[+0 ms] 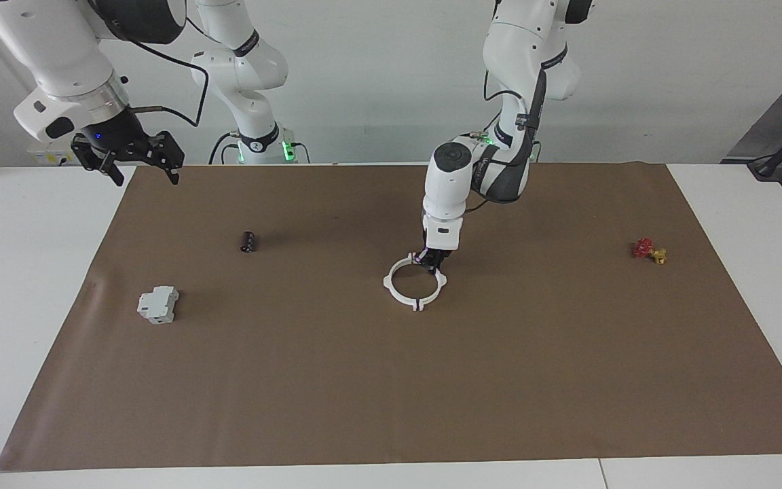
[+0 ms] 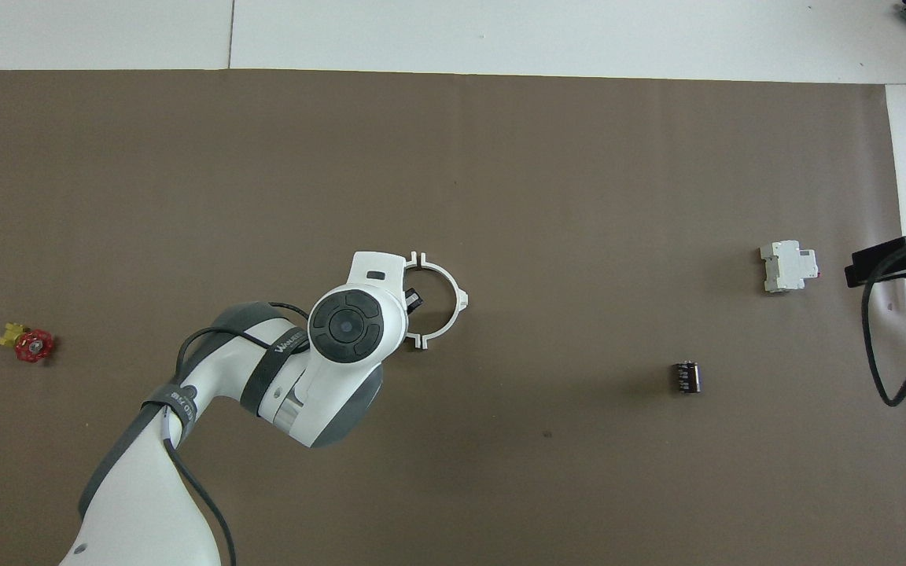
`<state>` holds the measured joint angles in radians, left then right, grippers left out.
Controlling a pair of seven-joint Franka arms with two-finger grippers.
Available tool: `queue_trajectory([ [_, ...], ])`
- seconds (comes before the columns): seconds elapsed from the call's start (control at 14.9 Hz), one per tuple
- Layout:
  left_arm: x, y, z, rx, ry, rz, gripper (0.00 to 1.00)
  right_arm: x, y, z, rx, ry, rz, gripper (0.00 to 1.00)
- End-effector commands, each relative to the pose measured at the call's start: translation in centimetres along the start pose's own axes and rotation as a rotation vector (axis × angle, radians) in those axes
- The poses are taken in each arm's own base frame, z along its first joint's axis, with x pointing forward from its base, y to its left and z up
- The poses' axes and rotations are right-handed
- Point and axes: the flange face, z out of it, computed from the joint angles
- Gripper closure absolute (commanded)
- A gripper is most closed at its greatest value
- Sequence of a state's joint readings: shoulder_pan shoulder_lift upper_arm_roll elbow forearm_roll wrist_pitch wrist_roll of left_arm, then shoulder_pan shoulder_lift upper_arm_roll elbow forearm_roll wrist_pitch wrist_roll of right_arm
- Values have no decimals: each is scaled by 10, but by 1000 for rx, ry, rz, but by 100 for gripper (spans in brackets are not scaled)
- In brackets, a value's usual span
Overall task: Assemble drain pipe with both arms
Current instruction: 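Press the held half-ring onto the placed one with the left gripper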
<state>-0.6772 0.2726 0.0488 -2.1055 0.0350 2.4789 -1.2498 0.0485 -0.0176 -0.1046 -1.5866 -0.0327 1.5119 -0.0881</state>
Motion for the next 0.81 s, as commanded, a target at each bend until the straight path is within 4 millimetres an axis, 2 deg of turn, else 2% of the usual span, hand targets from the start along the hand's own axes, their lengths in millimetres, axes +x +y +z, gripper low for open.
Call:
queue_trajectory([
  [0.0,-1,6,3,-3,20,-8,100,-3,0,-2,-7,-8,-10,0],
  [0.4,-1,6,3,-4,22,-6,100,-3,0,-2,-6,-8,-10,0],
  [0.54,-10,9,4,-2,20,11,100,-3,0,-2,-6,-8,-10,0],
  [0.74,-11,10,4,-3,21,13,100,-3,0,-1,-8,-10,-10,0],
])
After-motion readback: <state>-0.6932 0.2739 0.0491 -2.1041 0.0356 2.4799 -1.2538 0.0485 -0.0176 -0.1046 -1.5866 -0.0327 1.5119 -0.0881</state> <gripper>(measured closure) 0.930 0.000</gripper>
